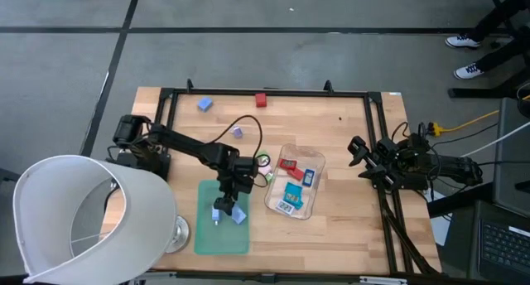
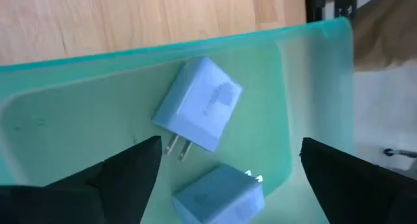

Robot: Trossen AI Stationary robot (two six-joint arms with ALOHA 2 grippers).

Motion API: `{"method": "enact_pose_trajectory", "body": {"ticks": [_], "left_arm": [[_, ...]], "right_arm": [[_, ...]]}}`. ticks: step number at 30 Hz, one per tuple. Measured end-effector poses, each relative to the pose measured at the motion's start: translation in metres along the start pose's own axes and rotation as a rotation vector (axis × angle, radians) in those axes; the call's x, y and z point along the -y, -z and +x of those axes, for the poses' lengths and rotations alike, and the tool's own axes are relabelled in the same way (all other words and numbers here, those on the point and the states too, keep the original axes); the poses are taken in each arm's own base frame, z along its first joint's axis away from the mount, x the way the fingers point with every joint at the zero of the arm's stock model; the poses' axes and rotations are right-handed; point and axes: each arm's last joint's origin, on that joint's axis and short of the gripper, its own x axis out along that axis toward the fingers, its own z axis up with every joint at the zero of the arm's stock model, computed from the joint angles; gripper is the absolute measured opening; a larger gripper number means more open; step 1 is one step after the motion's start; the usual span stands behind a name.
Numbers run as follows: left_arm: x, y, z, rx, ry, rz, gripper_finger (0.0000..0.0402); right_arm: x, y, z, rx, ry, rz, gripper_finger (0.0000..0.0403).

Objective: Pick & Place Office items
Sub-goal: Put the dark blue charger adapter into the green bin

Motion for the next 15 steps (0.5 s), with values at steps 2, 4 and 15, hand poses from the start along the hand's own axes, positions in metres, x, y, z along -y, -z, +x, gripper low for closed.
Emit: {"method": "enact_pose_trajectory", "body": {"ticks": [2,4,15], "left_arm": [[0.001,0.000,-0.004,0.000,0.017,-0.019,0.0356],[0.002,-0.004,-0.010,0.017,0.041,-0.023,0.0348],[-0.001,-0.023,-0.090,0.264,-0.129,-0.012,0.0300]], "right_arm": [[0.000,0.000,0.000,-0.001,0.001,-0.002,0.0201],[0.000,0.000,0.000,-0.002,0.001,-0.001,0.0201],[0.001,0.001,0.000,-0.006,0.006,-0.018,0.0201]]}}
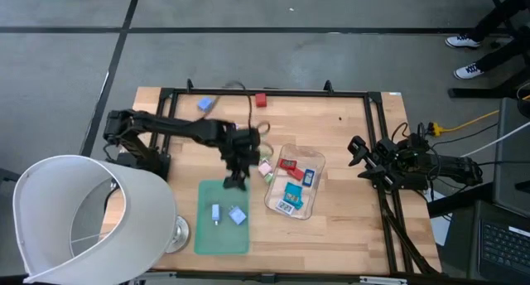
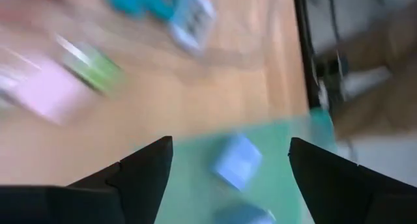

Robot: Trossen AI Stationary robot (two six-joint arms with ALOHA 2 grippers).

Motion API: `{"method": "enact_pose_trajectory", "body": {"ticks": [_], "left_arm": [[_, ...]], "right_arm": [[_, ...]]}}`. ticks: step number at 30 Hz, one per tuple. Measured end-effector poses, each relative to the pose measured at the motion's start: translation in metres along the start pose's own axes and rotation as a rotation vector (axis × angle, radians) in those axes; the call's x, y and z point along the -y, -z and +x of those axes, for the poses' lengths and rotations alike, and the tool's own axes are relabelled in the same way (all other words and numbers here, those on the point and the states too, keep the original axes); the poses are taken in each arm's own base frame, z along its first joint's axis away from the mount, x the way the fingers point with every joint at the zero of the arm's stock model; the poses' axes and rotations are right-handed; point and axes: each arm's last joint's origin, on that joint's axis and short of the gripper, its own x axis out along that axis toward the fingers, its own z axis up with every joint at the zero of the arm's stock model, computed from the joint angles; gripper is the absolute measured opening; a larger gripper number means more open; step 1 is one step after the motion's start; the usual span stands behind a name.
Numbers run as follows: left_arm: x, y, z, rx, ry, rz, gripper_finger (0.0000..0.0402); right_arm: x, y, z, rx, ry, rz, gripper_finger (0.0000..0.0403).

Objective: Pick & Place Office items
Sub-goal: Put the dark blue charger adapter into the green bin

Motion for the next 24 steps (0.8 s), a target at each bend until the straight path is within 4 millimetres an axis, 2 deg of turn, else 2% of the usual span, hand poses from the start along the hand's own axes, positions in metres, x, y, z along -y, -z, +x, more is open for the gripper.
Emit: {"method": "enact_pose_trajectory", "body": {"ticks": [6,8,11,14,18,20,22,24], "left_arm": [[-0.016,-0.028,-0.066,0.255,-0.337,0.044,0.0298],[-0.021,-0.032,-0.081,0.250,-0.503,0.120,0.0298],[-0.031,-0.031,-0.095,0.136,-0.678,0.264,0.0298],[-0.044,-0.025,-0.099,-0.006,-0.776,0.383,0.0298],[-0.068,-0.017,-0.094,-0.218,-0.805,0.479,0.0298],[-0.078,-0.017,-0.090,-0.271,-0.806,0.491,0.0298],[-0.091,-0.017,-0.084,-0.282,-0.816,0.427,0.0298],[-0.105,-0.018,-0.079,-0.233,-0.863,0.241,0.0297]], "right_arm": [[0.000,0.000,0.000,0.002,0.004,-0.006,0.0201],[0.000,0.000,0.000,0.003,0.005,-0.007,0.0201],[0.000,0.000,0.000,0.004,0.007,-0.008,0.0201],[0.000,0.000,0.000,0.004,0.007,-0.010,0.0201],[0.000,0.000,0.000,0.004,0.007,-0.010,0.0201],[0.000,0.000,0.000,0.004,0.008,-0.014,0.0201],[0.000,0.000,0.000,0.008,0.015,-0.019,0.0201],[0.001,0.000,0.000,0.011,0.022,-0.022,0.0201]]}}
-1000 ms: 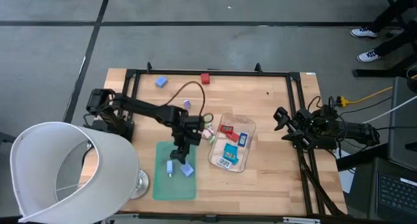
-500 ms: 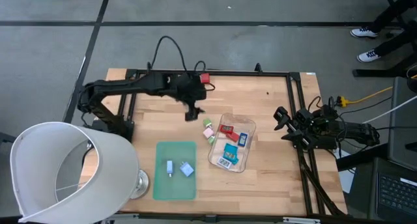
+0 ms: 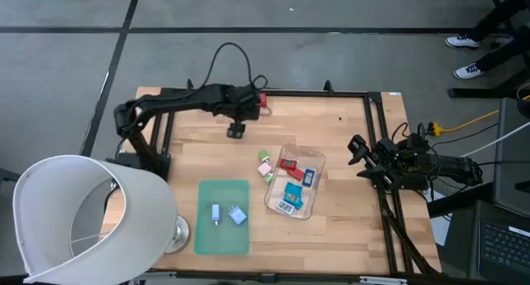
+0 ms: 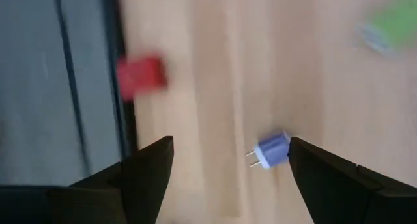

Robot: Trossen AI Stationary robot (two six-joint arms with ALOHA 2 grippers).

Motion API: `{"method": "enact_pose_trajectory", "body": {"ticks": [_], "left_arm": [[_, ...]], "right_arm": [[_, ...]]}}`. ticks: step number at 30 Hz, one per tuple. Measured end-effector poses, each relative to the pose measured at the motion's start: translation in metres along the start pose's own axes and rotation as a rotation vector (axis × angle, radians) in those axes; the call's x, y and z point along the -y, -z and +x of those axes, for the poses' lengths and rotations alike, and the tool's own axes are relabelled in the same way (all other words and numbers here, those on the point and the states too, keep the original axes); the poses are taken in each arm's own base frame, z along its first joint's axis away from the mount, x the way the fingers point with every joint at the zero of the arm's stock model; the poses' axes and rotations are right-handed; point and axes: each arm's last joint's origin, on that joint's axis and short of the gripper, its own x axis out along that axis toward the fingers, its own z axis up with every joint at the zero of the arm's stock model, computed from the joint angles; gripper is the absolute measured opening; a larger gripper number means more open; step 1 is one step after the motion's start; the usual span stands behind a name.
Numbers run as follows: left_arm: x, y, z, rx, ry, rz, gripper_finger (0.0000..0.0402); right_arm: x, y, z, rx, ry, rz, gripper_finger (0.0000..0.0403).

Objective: Pick & Place Office items
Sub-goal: Put the dark blue charger adapter into the green bin

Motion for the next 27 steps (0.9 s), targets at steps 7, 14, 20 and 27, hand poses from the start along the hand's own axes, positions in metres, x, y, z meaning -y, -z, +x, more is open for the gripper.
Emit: {"method": "enact_pose_trajectory", "body": {"ticks": [7,14,20,27], "left_arm": [[-0.016,0.026,0.056,-0.290,0.028,-1.120,0.0296],[-0.011,0.019,0.105,-0.355,0.071,-1.522,0.0296],[0.003,0.016,0.112,-0.440,0.087,-1.566,0.0296],[0.009,0.015,0.110,-0.476,0.067,-1.653,0.0296]], "right_arm": [[0.000,0.000,0.000,0.001,0.002,-0.008,0.0201],[0.000,0.000,0.000,0.000,0.003,-0.011,0.0201],[-0.001,0.001,0.000,-0.016,-0.023,-0.001,0.0201],[0.000,0.004,0.000,-0.056,-0.050,0.018,0.0200]]}}
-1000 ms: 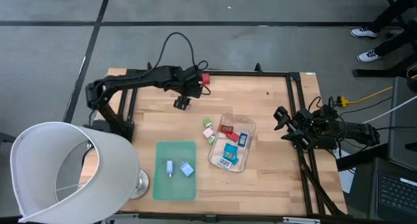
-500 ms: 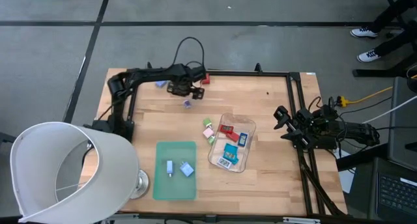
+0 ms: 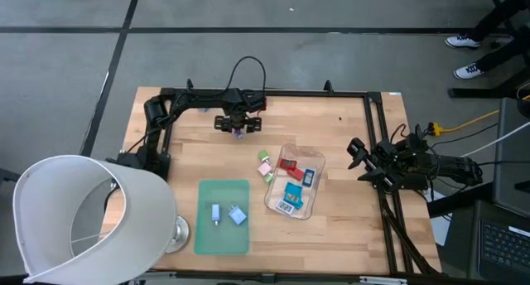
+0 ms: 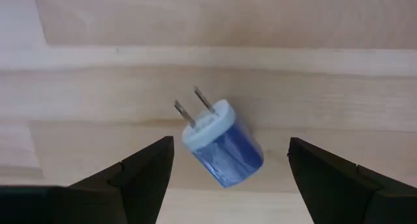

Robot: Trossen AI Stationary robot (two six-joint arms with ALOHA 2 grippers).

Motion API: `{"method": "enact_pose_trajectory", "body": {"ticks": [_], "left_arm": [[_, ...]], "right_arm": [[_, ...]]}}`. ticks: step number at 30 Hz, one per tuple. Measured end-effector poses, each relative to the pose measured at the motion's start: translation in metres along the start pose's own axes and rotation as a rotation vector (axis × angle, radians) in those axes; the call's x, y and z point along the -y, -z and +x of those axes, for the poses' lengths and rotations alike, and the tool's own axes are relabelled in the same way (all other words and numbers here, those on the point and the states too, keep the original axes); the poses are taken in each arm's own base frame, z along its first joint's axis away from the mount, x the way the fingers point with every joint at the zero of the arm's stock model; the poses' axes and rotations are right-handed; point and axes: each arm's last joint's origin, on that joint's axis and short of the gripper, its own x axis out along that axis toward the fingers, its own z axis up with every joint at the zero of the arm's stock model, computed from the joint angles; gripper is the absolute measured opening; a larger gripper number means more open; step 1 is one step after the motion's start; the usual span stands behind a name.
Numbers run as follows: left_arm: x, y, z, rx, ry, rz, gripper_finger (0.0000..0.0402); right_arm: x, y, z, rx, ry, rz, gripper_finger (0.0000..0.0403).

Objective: Pick & Place Office items
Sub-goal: Put the dark blue charger adapter into the green bin

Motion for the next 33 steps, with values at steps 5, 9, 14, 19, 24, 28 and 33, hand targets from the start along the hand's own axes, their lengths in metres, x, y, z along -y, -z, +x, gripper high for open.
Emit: {"method": "enact_pose_trajectory", "body": {"ticks": [5,9,14,19,24,28,33], "left_arm": [[0.003,0.005,0.000,-0.027,0.014,-0.058,0.0296],[0.005,0.005,0.000,-0.014,0.028,-0.097,0.0296],[0.002,-0.001,0.000,0.032,0.011,-0.145,0.0296],[0.001,-0.009,0.000,0.032,0.044,-0.206,0.0288],[0.002,-0.012,0.000,0.017,0.076,-0.222,0.0257],[0.003,-0.011,0.000,0.007,0.085,-0.178,0.0229],[0.003,-0.011,0.002,0.003,0.094,-0.135,0.0217]], "right_arm": [[0.000,0.001,0.000,-0.006,0.003,0.003,0.0200],[0.000,0.001,0.000,-0.006,0.003,0.001,0.0200],[0.000,0.001,0.000,-0.006,0.003,0.014,0.0200],[0.000,0.001,0.000,-0.006,0.003,0.019,0.0200],[0.000,0.001,0.000,-0.008,0.003,0.021,0.0200],[0.001,0.001,0.000,-0.012,0.006,0.027,0.0200],[0.001,0.001,0.000,-0.008,0.014,0.026,0.0200]]}}
